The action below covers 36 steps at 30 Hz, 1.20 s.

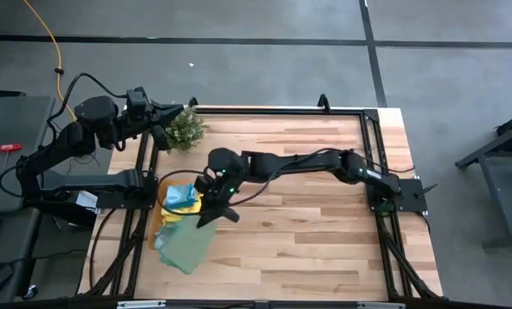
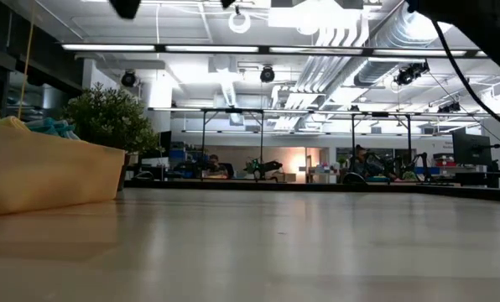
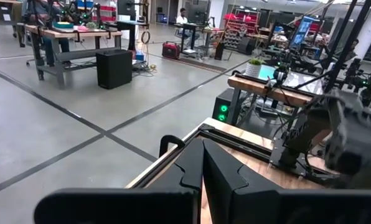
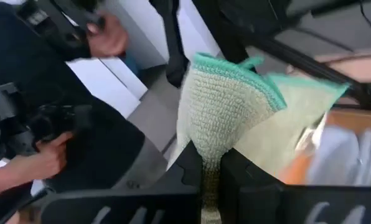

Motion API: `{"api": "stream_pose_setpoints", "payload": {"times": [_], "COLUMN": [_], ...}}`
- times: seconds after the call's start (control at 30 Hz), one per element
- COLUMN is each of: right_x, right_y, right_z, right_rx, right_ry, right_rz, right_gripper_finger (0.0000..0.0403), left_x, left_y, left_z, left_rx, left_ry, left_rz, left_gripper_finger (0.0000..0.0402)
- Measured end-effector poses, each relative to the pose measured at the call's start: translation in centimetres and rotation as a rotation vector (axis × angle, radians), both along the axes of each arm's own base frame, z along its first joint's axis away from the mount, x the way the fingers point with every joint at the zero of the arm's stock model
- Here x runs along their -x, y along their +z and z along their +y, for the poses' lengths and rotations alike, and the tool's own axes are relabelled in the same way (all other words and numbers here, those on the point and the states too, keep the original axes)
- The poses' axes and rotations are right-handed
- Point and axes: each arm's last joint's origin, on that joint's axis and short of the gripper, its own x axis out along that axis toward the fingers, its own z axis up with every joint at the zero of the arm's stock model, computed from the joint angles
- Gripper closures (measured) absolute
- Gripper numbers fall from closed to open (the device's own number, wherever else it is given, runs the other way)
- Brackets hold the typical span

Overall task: Fold microfiber towels
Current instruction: Put the green folded microfiber towel into the orange bin

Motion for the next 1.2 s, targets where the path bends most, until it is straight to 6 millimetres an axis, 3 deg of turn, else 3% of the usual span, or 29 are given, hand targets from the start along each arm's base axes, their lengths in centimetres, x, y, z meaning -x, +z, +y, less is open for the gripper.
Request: {"api": "stream_pose_setpoints", "payload": {"times": [0.3,0.53,0.77,0.93,1.07,1.2], "right_x": [-2.7,-4.0,-4.4,-4.3,-4.2,-4.2], "right_y": [-7.4,-11.7,-12.3,-12.4,-12.8,-12.4], "right_z": [-2.2,-3.6,-4.5,-4.5,-4.7,-5.2], "right_rx": [0.034,0.09,0.154,0.171,0.192,0.195], "right_ry": [-0.08,-0.324,-0.568,-0.595,-0.647,-0.669], "right_rz": [0.048,0.168,0.184,0.191,0.237,0.23], "right_gripper_finger": [0.0403,0.0403,0.0402,0.0383,0.0349,0.0284], "left_x": [0.0,0.0,0.1,0.1,0.1,0.1], "left_y": [-0.1,-0.2,-0.2,-0.2,-0.2,-0.2], "left_z": [0.0,0.0,0.1,0.1,0.1,0.1], "left_rx": [0.005,0.008,0.006,0.006,0.006,0.006], "left_ry": [0.001,0.012,0.039,0.041,0.041,0.041], "left_rz": [0.01,0.017,0.021,0.021,0.021,0.021], "left_gripper_finger": [0.0401,0.0401,0.0401,0.0401,0.0401,0.0401]}}
